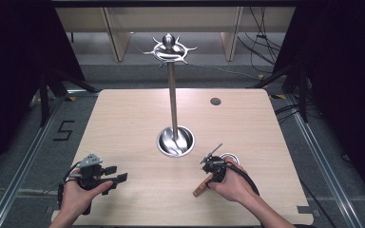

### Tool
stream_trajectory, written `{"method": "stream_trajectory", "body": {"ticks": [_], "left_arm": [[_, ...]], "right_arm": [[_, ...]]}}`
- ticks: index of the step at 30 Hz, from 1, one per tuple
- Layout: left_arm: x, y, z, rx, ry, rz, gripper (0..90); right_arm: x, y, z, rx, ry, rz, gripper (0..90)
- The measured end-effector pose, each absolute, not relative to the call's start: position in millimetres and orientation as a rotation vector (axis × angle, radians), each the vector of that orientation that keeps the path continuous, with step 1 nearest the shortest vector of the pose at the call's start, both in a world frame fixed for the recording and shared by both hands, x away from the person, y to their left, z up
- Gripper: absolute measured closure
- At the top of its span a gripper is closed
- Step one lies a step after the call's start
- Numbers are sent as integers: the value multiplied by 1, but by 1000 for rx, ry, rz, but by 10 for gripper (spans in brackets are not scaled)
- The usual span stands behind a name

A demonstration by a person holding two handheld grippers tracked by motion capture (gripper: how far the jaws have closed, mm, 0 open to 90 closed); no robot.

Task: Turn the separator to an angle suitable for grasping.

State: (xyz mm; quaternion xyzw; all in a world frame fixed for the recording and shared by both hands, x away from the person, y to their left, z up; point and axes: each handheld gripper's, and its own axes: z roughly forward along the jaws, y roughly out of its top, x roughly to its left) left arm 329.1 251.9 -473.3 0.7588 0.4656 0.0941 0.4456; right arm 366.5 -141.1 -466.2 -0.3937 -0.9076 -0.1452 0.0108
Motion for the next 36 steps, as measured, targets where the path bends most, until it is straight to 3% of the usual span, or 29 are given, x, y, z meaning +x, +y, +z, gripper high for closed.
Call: {"method": "stream_trajectory", "body": {"ticks": [16,36], "left_arm": [[328,252,-472,1878,1157,236,388],[327,251,-471,1856,1149,218,386]], "right_arm": [[353,-151,-465,-1243,-2828,-388,900],[378,-127,-469,-1224,-2841,-401,900]]}}
